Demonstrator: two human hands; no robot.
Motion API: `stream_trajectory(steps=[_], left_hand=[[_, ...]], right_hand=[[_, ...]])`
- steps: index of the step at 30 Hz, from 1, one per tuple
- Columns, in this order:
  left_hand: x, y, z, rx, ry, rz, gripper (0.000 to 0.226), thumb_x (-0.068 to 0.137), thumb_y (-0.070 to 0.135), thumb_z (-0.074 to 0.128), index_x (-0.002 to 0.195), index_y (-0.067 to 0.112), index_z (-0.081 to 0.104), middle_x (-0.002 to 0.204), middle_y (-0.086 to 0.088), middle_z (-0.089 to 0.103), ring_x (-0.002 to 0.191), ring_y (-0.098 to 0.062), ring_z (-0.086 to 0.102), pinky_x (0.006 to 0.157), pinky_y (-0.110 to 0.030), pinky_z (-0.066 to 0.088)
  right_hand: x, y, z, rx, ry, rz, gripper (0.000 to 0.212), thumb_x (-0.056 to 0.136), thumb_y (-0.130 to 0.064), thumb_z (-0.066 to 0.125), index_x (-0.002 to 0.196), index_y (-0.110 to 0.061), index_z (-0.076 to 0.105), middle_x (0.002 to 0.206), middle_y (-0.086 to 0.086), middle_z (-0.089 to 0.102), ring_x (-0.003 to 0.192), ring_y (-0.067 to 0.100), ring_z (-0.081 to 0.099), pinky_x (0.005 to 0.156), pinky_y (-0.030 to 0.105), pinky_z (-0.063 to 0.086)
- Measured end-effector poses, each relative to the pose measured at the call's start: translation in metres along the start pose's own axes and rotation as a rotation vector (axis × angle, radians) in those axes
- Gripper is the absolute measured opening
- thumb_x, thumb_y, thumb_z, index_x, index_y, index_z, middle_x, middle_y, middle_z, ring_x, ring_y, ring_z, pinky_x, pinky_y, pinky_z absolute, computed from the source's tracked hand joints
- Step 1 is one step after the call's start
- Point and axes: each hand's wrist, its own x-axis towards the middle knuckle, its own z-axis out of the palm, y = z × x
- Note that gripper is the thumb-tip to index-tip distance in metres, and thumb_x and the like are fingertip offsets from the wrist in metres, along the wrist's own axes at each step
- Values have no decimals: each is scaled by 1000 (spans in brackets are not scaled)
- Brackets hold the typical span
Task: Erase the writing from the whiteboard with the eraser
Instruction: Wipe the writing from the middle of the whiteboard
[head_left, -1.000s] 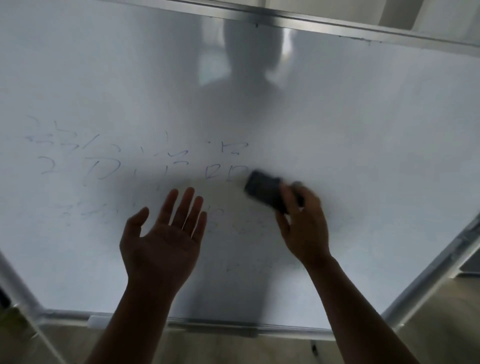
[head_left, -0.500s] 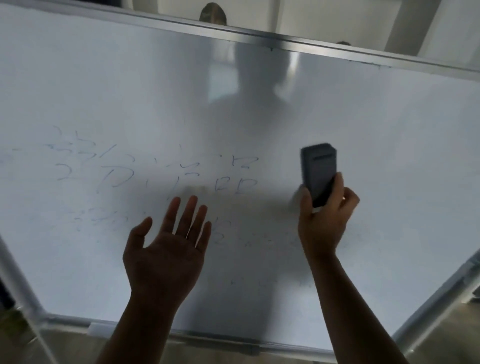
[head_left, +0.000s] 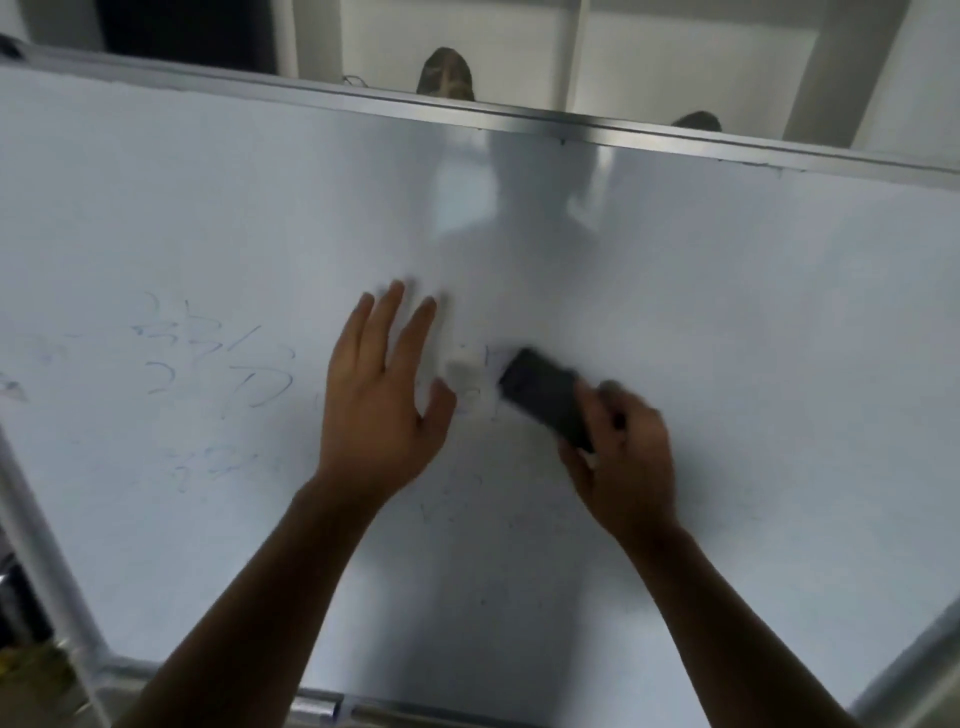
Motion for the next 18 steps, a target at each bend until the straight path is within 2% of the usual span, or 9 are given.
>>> stream_trajectory(steps=[2, 6, 7, 9, 10, 11, 14, 15, 18], left_hand=[[34, -9, -6, 121, 60, 117, 62, 89, 37, 48, 146, 14, 38, 156, -14, 26, 145, -35, 18, 117, -45, 19], [66, -17, 0, 290, -17, 224, 63, 92, 40, 46, 148, 15, 34, 157, -16, 21, 145, -38, 15, 115, -54, 21], [66, -19, 4, 294, -36, 224, 63, 93, 41, 45, 149, 15, 33, 158, -16, 19, 145, -38, 15, 115, -54, 20], [62, -23, 10, 295, -67, 203, 63, 94, 42, 41, 150, 16, 29, 159, -14, 15, 146, -36, 12, 117, -52, 17], [62, -24, 12, 295, -71, 195, 63, 95, 43, 39, 151, 16, 28, 159, -14, 14, 147, -36, 11, 117, -52, 17], [61, -24, 13, 290, -69, 192, 62, 95, 42, 39, 151, 16, 29, 159, -14, 15, 147, -36, 11, 117, -52, 18], [61, -25, 13, 256, -55, 210, 59, 96, 39, 37, 149, 15, 32, 159, -14, 17, 146, -36, 13, 116, -53, 18], [59, -26, 12, 251, -54, 219, 58, 97, 39, 35, 149, 15, 32, 159, -14, 17, 146, -35, 13, 117, -52, 17], [56, -32, 11, 259, -66, 232, 57, 97, 38, 30, 150, 17, 32, 159, -11, 16, 147, -33, 12, 117, -51, 15]], right_hand=[[10, 0, -4, 69, 180, 185, 63, 86, -25, 70, 138, -4, 40, 111, 17, 48, 90, 27, 46, 71, 31, 45], [4, -7, 4, -46, -25, -240, 57, 92, -34, 56, 142, -15, 35, 120, 22, 51, 93, 30, 54, 75, 37, 50], [5, -4, 4, -24, -3, -188, 57, 91, -35, 56, 140, -13, 37, 118, 19, 51, 93, 28, 53, 74, 36, 50], [9, -3, 0, 79, 126, 108, 60, 87, -33, 59, 137, -5, 41, 111, 13, 46, 91, 22, 46, 71, 28, 45], [11, -3, -1, 95, 174, 178, 60, 87, -33, 59, 136, -4, 41, 111, 13, 45, 91, 22, 45, 70, 28, 45], [10, -6, 0, 66, 145, 131, 59, 87, -33, 57, 137, -6, 41, 113, 15, 45, 93, 25, 46, 72, 30, 47], [-1, -6, 8, -23, -60, -228, 54, 90, -35, 52, 139, -17, 40, 122, 19, 45, 98, 29, 50, 79, 42, 53], [-2, -2, 9, -19, -41, -190, 54, 90, -35, 53, 138, -16, 40, 123, 18, 44, 98, 30, 51, 79, 40, 52], [4, -3, 5, 146, 176, 267, 61, 87, -30, 63, 138, -5, 41, 122, 16, 41, 101, 32, 49, 78, 31, 48]])
